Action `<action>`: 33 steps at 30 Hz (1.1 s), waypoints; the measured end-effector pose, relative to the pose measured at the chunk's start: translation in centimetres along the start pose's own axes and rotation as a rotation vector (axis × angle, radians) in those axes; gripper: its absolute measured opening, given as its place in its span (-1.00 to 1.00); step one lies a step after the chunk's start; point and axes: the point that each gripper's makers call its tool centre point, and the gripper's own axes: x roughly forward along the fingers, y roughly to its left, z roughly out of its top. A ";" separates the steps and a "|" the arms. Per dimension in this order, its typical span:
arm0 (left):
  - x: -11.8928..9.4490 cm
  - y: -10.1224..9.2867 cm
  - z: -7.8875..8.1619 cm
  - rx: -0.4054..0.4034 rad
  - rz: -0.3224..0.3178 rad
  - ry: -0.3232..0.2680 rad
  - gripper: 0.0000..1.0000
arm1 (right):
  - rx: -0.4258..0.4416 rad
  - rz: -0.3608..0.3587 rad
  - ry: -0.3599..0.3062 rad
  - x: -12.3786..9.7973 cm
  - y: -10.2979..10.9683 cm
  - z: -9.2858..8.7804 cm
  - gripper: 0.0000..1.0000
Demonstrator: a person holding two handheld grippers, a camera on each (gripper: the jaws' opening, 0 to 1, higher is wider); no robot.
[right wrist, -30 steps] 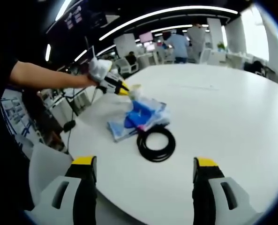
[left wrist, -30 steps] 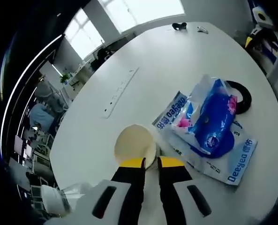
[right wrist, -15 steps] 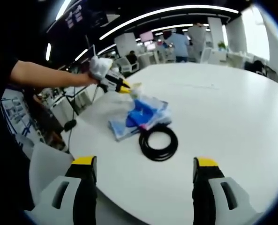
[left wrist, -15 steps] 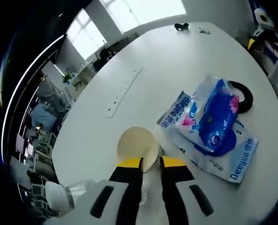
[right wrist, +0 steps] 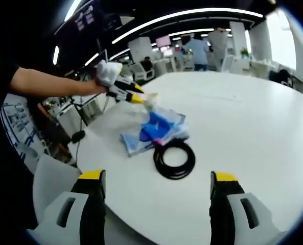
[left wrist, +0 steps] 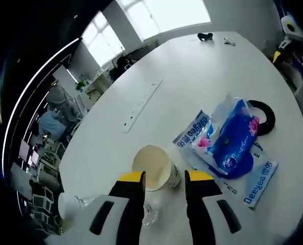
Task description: Arrange the tabletop items into an orderly group along one side of the table until the central work area is clear of visible clutter.
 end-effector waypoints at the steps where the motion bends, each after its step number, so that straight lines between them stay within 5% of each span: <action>1: -0.2 0.0 0.1 0.000 0.003 -0.001 -0.39 | -0.004 -0.001 -0.001 0.0 0.0 0.1 0.63; 21: -2.1 -0.5 -0.2 -0.045 0.031 -0.001 -0.28 | -0.095 0.003 0.005 -0.5 -0.4 1.1 0.52; 33: -4.0 -0.8 1.0 -0.066 0.069 -0.009 -0.27 | -0.128 0.039 -0.012 -0.4 -0.8 2.2 0.53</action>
